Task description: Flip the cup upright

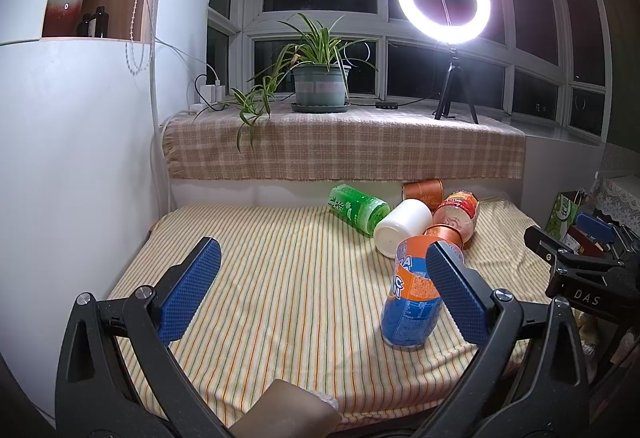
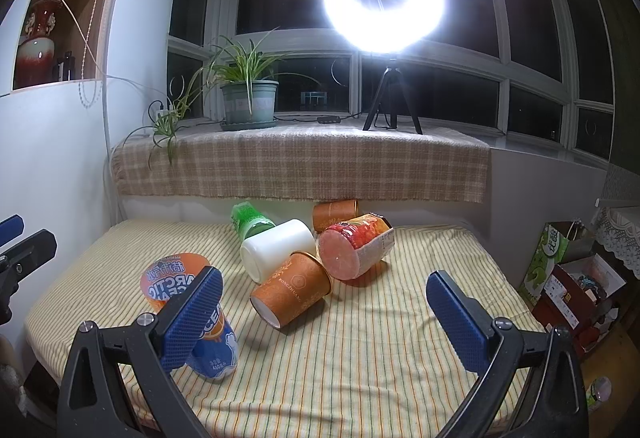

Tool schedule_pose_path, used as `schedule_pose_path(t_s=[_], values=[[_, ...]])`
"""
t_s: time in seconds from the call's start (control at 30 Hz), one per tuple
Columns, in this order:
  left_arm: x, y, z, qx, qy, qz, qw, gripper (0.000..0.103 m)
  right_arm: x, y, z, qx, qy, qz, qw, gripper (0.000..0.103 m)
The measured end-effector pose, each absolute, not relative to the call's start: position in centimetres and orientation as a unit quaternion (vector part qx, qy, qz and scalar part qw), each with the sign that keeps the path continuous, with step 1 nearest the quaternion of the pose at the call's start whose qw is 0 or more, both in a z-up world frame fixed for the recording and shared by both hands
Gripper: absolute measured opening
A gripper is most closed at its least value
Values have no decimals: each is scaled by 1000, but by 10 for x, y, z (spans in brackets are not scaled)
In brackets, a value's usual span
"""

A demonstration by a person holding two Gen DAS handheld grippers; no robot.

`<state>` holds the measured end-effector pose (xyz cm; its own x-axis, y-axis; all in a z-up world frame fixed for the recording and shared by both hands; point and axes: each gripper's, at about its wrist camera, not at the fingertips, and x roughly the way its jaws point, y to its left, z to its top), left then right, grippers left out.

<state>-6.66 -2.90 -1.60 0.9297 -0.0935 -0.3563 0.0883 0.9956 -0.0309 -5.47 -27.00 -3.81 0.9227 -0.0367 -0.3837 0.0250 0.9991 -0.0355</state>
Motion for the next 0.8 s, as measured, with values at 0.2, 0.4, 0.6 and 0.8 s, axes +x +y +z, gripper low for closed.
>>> schedule_pose_path(t_s=[0.2,0.4,0.6,0.8], values=[[-67,-29,-16,-6,183,-47,982,103,-54,-270,-38,-15,196,-16,980,103],[-67,-30,-15,-6,181,-46,982,103,-55,-270,-38,-14,196,-16,980,103],[-67,-29,-15,-7,183,-43,982,103,-55,-270,-38,-14,197,-15,980,103],[-65,-23,-14,-7,182,-37,983,103,-54,-267,-42,-13,201,-10,980,103]])
